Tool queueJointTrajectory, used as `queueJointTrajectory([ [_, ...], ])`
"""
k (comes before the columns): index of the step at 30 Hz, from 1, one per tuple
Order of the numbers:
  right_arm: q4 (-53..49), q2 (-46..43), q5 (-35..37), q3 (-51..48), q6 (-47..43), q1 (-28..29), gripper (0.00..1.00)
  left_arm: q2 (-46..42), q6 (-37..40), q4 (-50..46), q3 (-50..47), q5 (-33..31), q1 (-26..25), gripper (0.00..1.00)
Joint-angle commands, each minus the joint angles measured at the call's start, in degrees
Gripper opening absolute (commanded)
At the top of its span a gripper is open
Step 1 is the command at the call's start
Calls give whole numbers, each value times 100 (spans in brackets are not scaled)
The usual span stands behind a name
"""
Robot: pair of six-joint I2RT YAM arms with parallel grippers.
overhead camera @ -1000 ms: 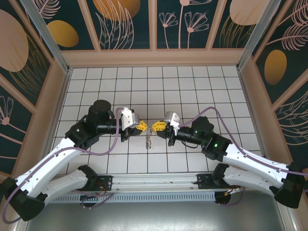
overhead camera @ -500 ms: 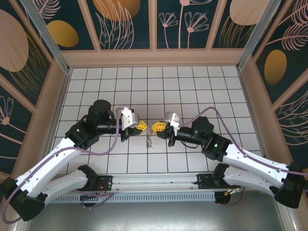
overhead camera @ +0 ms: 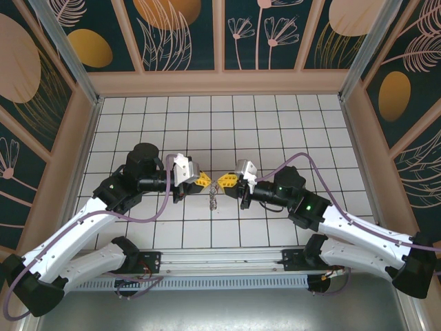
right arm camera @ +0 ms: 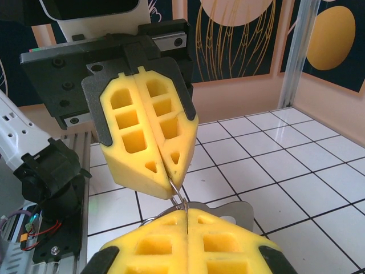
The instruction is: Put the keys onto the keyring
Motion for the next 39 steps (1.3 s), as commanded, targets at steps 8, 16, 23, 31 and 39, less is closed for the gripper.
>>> queueJointTrajectory([
  [8, 355, 32, -183, -41, 91, -141, 0, 24, 66, 100, 26, 157, -24, 0],
  [16, 367, -7, -368, -76, 127, -159, 0, 15, 78, 87, 25, 130, -22, 0],
  [23, 136, -58, -433, -59, 69, -160, 0, 14, 83, 74, 26, 131, -22, 0],
  [31, 111, -123, -424, -103, 61, -156, 0, 5, 82, 74, 15, 133, -21, 0],
  [39, -80, -202, -352, -51, -5, -178, 0, -2, 82, 89, 8, 123, -19, 0],
])
